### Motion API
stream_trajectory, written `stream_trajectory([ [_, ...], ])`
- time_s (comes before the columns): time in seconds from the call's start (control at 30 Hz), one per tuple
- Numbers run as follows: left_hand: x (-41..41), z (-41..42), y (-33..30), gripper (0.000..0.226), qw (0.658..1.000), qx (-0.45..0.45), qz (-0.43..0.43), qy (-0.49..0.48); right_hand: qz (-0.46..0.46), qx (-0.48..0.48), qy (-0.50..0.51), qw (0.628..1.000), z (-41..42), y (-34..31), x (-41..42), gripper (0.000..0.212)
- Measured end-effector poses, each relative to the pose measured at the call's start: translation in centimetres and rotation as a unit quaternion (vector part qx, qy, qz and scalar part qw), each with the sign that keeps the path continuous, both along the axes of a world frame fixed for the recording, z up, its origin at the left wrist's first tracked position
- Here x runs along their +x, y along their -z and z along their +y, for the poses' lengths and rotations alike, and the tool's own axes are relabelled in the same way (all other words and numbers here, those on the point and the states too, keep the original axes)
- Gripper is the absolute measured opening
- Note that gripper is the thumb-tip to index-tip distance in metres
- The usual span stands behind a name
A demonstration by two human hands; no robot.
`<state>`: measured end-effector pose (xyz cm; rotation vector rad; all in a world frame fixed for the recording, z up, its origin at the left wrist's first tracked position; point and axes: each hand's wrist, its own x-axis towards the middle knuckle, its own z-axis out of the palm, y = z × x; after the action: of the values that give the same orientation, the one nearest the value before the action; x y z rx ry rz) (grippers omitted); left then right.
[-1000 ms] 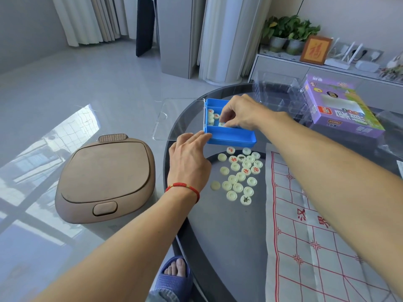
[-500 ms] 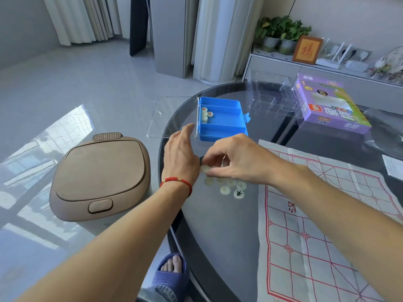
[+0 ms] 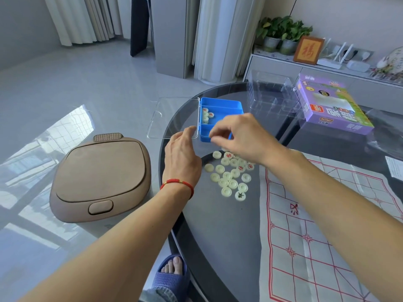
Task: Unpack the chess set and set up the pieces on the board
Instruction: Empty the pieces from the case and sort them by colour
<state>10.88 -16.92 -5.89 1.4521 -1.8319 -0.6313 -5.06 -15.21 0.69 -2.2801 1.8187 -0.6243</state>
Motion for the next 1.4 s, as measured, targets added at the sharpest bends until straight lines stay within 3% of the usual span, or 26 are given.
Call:
stream_trajectory([
  [0.1,0.0,-0.1,0.1,0.081,1.000,-0.001,-0.001,0.000,0.000,-0.013,0.073,0.997,-3.9,0.4,-0.6,0.023],
  [0.3,0.0,-0.3,0.2,0.081,1.000,-0.003,-0.003,0.004,0.045,0.041,0.118,0.991,-7.3,1.9,-0.9,0.043],
  [0.5,-0.1,-0.3,0.4,0.083,1.000,0.000,-0.006,0.004,0.050,0.024,0.157,0.986,-6.9,2.4,-2.7,0.039],
  [0.73,-0.1,-0.2,0.3,0.084,1.000,0.001,-0.006,0.006,0.073,0.076,0.055,0.993,-7.5,2.3,-2.0,0.041],
  [0.9,-0.1,-0.2,0.1,0.083,1.000,0.003,-0.005,0.008,0.093,0.076,0.097,0.988,-7.1,1.2,-3.4,0.034],
  [1.0,-0.1,-0.1,0.0,0.083,1.000,0.001,-0.002,0.008,0.061,0.081,0.126,0.987,-7.3,1.0,-4.3,0.023],
  [1.1,-0.1,-0.3,0.3,0.083,1.000,-0.005,-0.001,0.007,0.043,0.086,0.134,0.986,-7.9,1.2,-4.3,0.028],
  [1.23,-0.1,-0.3,0.2,0.082,1.000,-0.012,-0.008,0.008,0.060,0.086,0.128,0.986,-8.8,1.4,-3.8,0.016],
  [1.4,-0.3,-0.4,0.5,0.057,0.996,-0.087,-0.018,0.023,0.006,0.039,0.119,0.992,-8.2,0.6,-4.8,0.012],
])
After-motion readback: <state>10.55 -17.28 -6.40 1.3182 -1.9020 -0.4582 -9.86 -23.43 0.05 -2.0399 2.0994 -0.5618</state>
